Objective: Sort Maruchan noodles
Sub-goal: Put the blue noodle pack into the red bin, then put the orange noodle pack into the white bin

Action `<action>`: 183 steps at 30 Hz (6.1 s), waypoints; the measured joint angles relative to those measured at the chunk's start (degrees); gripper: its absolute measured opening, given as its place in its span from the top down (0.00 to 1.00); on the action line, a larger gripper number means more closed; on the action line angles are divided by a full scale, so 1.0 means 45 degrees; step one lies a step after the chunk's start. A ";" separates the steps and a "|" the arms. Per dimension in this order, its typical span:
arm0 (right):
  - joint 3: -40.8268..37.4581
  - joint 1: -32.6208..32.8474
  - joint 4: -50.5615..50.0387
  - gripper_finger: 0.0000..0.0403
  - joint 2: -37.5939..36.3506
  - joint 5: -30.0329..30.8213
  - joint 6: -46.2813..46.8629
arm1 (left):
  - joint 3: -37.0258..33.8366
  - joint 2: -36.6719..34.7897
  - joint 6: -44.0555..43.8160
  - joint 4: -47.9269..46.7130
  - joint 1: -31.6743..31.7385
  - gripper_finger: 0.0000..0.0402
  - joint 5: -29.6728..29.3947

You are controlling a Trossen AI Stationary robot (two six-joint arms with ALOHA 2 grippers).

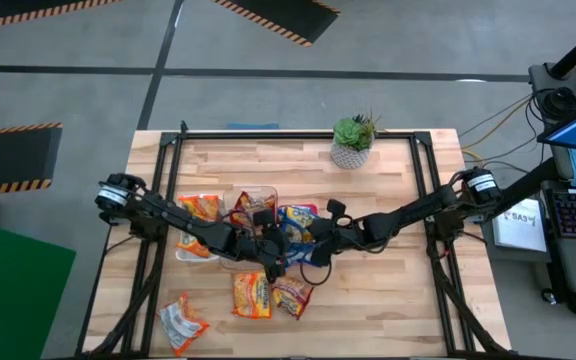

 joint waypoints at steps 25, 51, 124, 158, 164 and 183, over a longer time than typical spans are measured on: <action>-0.0214 -0.0282 0.2577 0.98 -0.2333 -0.0477 -0.3909 | 0.0617 -0.1653 0.0399 -0.1854 -0.0715 0.75 0.0310; -0.1974 -0.2737 1.1181 0.98 0.0996 -0.6929 -0.4576 | 0.0602 -0.4129 0.1182 -0.1380 -0.3632 0.81 -0.2429; -0.1805 0.3725 0.2268 0.98 -0.6128 -0.2930 -0.4107 | 0.6038 0.0871 -0.7029 -1.1048 -0.4914 0.77 0.2618; -0.1829 0.3449 0.0668 0.98 -0.7751 -0.1646 -0.5238 | 0.6693 0.4555 -0.7920 -1.1260 -0.5381 0.68 0.3225; -0.1824 0.3371 0.0766 0.98 -0.7751 -0.1646 -0.5664 | 0.6683 0.4555 -0.7932 -1.0736 -0.5400 0.97 0.3261; -0.1823 0.3308 0.0953 0.98 -0.7751 -0.1646 -0.6049 | 0.7286 0.0398 -0.7419 -1.2475 -0.5885 1.00 0.0553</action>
